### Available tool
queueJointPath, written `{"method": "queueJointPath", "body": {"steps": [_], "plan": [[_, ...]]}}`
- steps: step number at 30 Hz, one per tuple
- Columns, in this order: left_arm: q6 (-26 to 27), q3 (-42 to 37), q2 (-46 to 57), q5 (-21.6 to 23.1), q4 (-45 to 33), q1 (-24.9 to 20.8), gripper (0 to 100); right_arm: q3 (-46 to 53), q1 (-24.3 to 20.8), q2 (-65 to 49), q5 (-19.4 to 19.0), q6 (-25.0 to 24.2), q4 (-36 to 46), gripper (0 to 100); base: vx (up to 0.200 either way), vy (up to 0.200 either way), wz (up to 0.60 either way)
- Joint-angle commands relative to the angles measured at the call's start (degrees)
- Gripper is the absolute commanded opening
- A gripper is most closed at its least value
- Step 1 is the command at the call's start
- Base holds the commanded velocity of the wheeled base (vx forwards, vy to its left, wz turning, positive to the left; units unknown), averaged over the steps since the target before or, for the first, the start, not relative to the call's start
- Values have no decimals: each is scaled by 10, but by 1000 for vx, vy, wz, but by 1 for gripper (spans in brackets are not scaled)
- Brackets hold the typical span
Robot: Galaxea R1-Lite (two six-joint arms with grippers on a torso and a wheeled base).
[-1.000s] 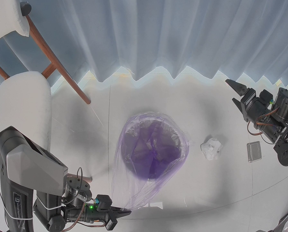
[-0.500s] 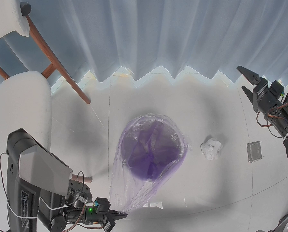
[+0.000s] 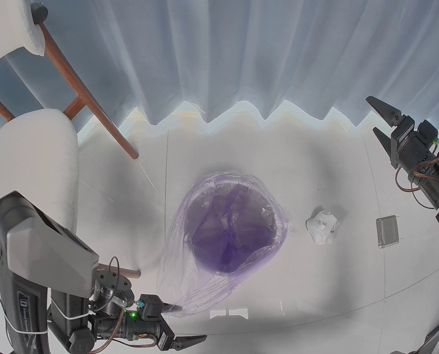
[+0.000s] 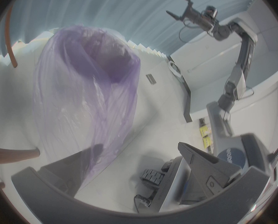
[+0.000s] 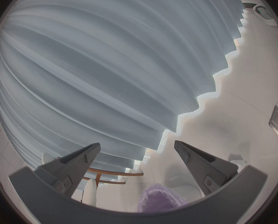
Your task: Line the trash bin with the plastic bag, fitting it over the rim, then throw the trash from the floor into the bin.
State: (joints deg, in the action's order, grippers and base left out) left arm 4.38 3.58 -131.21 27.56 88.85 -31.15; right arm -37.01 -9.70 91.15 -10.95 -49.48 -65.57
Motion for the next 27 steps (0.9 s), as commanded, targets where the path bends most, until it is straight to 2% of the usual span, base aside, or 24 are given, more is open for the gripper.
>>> {"method": "queueJointPath", "body": {"steps": [1,6,8,10,13,14,17,24,27], "plan": [[-67,-11,119,5,-1,-7,100,2,0,-7,-4,0,0,100,0,0,0],[-130,7,170,-21,-1,-25,100,3,0,-6,-5,0,0,100,0,0,0],[-133,14,168,-36,-1,-25,100,4,0,-6,-5,0,0,100,0,0,0],[-140,27,165,-73,-1,-21,100,4,0,-6,-5,0,0,100,0,0,0],[-155,43,166,-87,-2,-22,100,4,0,-6,-5,0,0,100,0,0,0],[-160,56,164,-105,-2,-21,100,5,0,-5,-5,0,0,100,0,0,0],[-159,86,144,-162,-1,-14,100,7,0,-2,-5,1,-1,100,0,0,0],[-147,116,104,-179,-1,12,100,8,-1,0,-5,1,-1,100,0,0,0],[-142,128,99,-200,-1,23,100,9,-1,0,-5,0,-1,100,0,0,0]]}}
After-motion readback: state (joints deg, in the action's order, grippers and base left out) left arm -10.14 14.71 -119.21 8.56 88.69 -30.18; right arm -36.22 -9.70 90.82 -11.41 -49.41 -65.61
